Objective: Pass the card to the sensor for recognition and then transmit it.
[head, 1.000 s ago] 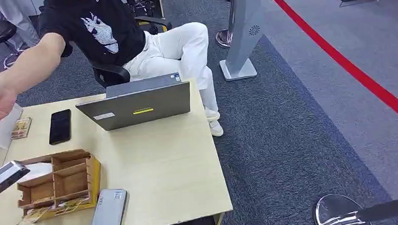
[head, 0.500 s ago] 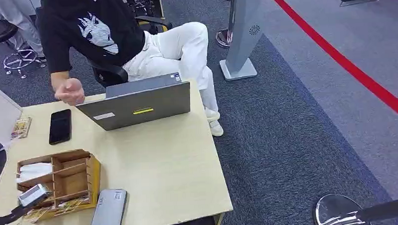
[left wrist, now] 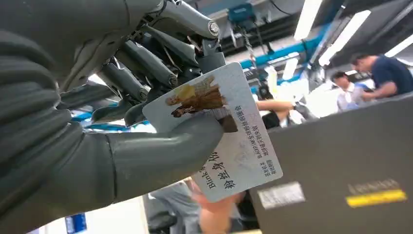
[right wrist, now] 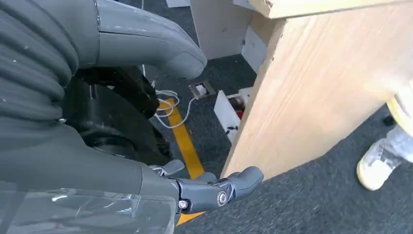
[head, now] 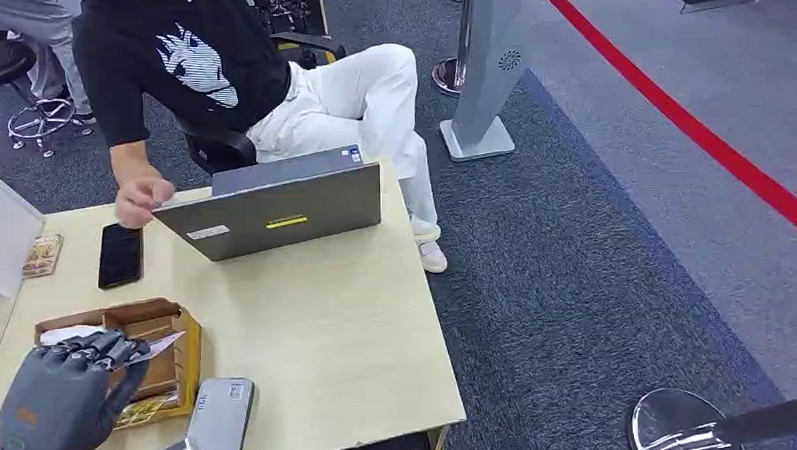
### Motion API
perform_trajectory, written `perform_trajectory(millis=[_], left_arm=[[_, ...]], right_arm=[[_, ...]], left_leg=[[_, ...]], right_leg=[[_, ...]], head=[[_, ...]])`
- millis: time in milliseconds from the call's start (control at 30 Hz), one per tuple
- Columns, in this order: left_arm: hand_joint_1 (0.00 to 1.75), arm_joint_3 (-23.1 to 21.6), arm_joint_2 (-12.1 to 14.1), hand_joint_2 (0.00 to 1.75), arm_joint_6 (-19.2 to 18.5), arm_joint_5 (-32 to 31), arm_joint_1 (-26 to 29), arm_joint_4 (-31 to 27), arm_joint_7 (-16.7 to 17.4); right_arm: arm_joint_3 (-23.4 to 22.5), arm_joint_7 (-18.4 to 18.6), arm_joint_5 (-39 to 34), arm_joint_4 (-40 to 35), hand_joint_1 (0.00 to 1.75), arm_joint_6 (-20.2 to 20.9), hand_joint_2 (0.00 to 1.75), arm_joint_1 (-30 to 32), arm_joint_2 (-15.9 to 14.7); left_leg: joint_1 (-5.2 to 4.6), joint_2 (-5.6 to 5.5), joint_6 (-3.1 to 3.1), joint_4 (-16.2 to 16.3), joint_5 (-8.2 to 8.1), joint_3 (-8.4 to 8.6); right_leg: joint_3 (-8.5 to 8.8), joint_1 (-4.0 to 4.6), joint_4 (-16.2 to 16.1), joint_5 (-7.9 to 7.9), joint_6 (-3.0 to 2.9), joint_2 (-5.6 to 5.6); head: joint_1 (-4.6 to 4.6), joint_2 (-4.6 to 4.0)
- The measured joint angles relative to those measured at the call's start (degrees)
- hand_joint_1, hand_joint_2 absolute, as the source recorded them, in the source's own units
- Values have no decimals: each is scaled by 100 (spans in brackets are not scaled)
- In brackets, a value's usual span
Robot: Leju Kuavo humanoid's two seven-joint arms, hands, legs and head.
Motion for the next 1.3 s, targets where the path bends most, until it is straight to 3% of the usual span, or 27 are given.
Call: perform_trajectory(millis=[367, 900, 1300], left_arm=[[175, -636, 42, 175, -234, -48, 4, 518, 140], [175, -1046, 361, 175, -306, 122, 35, 1130, 575], [175, -1374, 570, 175, -459, 162, 28, 1421, 697]], right_arm=[[-153, -221, 234, 492, 0, 92, 175, -372, 0], [-428, -372, 551, 1084, 0, 371, 175, -731, 0], [-557, -426, 743, 1335, 0, 481, 175, -898, 0]], left_leg=[[1, 0, 0, 0, 0, -1], [1, -3, 0, 0, 0, -4], [1, -2, 0, 0, 0, -4]], right_leg=[[0, 1, 0, 0, 0, -1], [-1, 1, 0, 0, 0, -3], [-1, 1, 0, 0, 0, -3]], head=[[0, 0], [2, 0], [2, 0]])
